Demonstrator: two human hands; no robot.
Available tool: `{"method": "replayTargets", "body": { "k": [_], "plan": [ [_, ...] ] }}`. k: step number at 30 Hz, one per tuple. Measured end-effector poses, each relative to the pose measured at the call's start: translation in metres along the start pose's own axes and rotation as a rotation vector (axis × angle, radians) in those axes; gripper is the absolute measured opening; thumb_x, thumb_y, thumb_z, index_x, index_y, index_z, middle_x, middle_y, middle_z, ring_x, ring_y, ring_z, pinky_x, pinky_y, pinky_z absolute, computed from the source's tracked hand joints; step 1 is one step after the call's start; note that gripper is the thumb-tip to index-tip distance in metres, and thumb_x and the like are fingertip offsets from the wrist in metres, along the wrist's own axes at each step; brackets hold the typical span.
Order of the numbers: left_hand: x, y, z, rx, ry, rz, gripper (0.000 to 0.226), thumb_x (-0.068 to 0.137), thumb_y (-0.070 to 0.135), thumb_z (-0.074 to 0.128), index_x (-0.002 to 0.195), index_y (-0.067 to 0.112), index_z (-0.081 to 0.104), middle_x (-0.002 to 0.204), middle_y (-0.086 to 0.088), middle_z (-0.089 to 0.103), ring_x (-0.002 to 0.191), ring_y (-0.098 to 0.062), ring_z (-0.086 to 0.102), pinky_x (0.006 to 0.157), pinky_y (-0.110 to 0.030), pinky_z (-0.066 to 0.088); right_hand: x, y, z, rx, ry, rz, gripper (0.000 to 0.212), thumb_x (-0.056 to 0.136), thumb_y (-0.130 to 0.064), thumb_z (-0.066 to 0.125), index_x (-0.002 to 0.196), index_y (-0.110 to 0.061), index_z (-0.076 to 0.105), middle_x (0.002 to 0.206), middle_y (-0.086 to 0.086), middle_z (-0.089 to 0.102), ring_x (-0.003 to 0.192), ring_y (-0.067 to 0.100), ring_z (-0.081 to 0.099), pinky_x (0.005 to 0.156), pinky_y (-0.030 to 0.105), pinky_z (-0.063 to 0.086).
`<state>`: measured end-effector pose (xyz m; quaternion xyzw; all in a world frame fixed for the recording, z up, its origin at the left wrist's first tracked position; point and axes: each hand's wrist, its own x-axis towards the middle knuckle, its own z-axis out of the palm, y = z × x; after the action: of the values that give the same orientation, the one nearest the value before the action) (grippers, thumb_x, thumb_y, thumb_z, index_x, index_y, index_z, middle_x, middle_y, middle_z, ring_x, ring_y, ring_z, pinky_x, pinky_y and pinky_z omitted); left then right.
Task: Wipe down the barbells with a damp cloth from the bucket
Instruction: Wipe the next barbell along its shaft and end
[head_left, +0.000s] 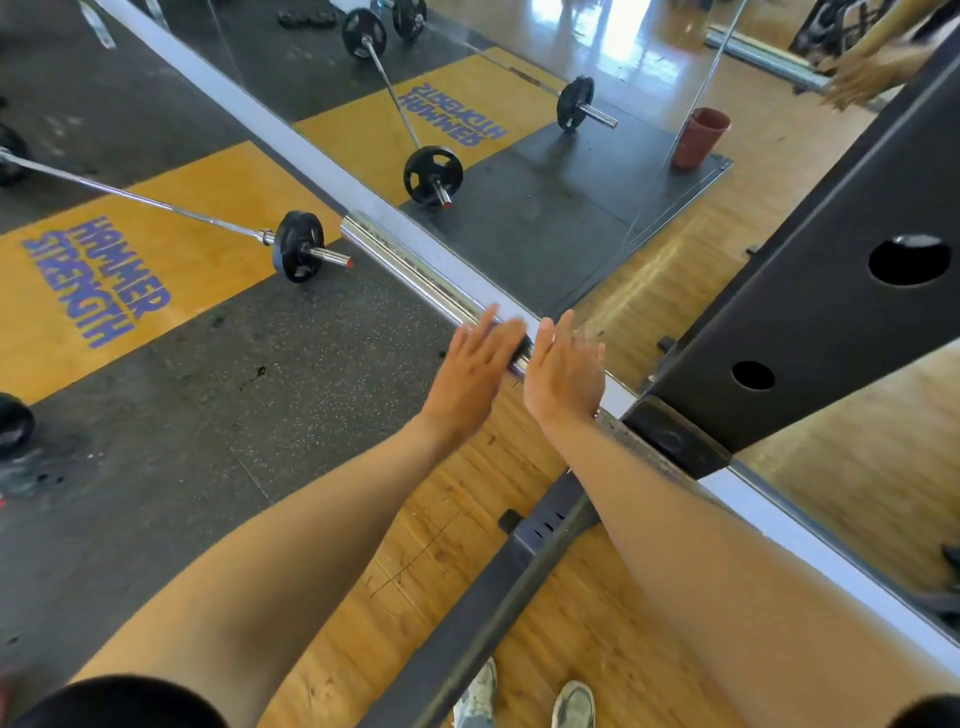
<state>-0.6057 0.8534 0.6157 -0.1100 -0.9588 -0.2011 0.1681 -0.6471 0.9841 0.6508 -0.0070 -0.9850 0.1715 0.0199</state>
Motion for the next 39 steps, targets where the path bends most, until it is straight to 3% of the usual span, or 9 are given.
{"method": "replayTargets", "body": {
  "k": [3,6,8,13,17,22,27,31,39],
  "plan": [
    [0.000,-0.011,0.002,0.081,-0.043,0.172,0.084,0.089,-0.006,0.056,0.162,0.016,0.021,0.168,0.001,0.021,0.158,-0.023,-0.003,0.127,-0.041,0.000,0.011,0.003,-0.003,0.036,-0.125,-0.011,0.070,0.104,-0.047,0.001,0.153,-0.011,0.036,0.149,0.016,0.051,0.137,0.036,0.048,0.118,0.051,0.031],
    [0.015,-0.029,-0.014,0.079,-0.054,0.012,0.077,0.091,-0.001,0.051,0.161,0.015,0.024,0.167,-0.001,0.024,0.158,-0.025,-0.002,0.123,-0.042,-0.006,0.022,0.010,-0.006,0.115,-0.213,-0.006,0.053,0.109,-0.030,0.012,0.158,-0.014,0.023,0.161,0.016,0.035,0.141,0.039,0.042,0.117,0.056,0.031],
    [0.014,-0.014,-0.014,0.053,0.003,-0.050,0.079,0.089,-0.007,0.055,0.160,0.015,0.026,0.167,-0.002,0.025,0.158,-0.026,-0.006,0.123,-0.044,-0.007,0.026,0.011,-0.011,0.151,-0.252,0.029,0.059,0.108,-0.041,0.006,0.160,-0.017,0.019,0.166,0.012,0.025,0.150,0.038,0.027,0.122,0.057,0.018],
    [0.004,-0.011,-0.001,0.134,-0.106,0.232,0.079,0.089,-0.006,0.045,0.161,0.018,0.023,0.168,0.001,0.023,0.157,-0.020,-0.005,0.124,-0.036,-0.014,0.033,0.011,-0.006,0.096,-0.219,0.077,0.077,0.100,-0.064,-0.002,0.162,-0.021,0.015,0.168,0.007,0.019,0.156,0.031,0.009,0.122,0.062,0.005],
    [0.012,-0.017,-0.011,0.072,0.019,-0.057,0.077,0.085,-0.009,0.043,0.157,0.015,0.032,0.165,-0.001,0.029,0.158,-0.025,-0.003,0.124,-0.039,-0.010,0.031,0.012,-0.006,0.164,-0.233,0.102,0.085,0.095,-0.071,-0.004,0.163,-0.022,0.012,0.170,0.005,0.011,0.157,0.027,0.002,0.122,0.058,-0.002],
    [-0.007,0.012,0.011,0.114,-0.048,0.152,0.079,0.088,-0.007,0.045,0.161,0.017,0.026,0.167,0.001,0.025,0.157,-0.021,-0.008,0.126,-0.040,-0.007,0.029,0.008,-0.012,0.223,-0.238,0.128,0.082,0.098,-0.069,0.000,0.161,-0.021,0.020,0.169,0.006,0.018,0.156,0.027,0.008,0.122,0.057,0.000],
    [0.004,-0.007,-0.002,0.064,0.059,-0.122,0.090,0.080,-0.015,0.061,0.159,0.015,0.029,0.166,0.000,0.025,0.158,-0.026,-0.005,0.124,-0.043,-0.010,0.030,0.011,-0.012,0.202,-0.267,0.117,0.081,0.098,-0.069,0.001,0.162,-0.022,0.019,0.169,0.006,0.017,0.156,0.029,0.008,0.123,0.057,0.000],
    [-0.006,0.005,0.007,0.085,-0.025,0.061,0.091,0.082,-0.014,0.057,0.161,0.016,0.025,0.168,0.001,0.021,0.157,-0.020,-0.008,0.125,-0.037,-0.013,0.025,0.006,-0.013,0.130,-0.188,0.113,0.080,0.100,-0.070,0.006,0.162,-0.020,0.019,0.169,0.009,0.016,0.157,0.028,0.006,0.123,0.055,0.001],
    [0.007,-0.021,-0.007,0.026,-0.003,-0.095,0.083,0.082,-0.010,0.044,0.159,0.015,0.028,0.166,-0.001,0.025,0.158,-0.024,-0.005,0.124,-0.039,-0.011,-0.003,-0.004,-0.016,-0.054,-0.136,0.036,0.106,0.082,-0.088,0.012,0.162,-0.018,0.009,0.166,0.020,0.020,0.155,0.036,0.013,0.123,0.058,0.010]
  ]
}}
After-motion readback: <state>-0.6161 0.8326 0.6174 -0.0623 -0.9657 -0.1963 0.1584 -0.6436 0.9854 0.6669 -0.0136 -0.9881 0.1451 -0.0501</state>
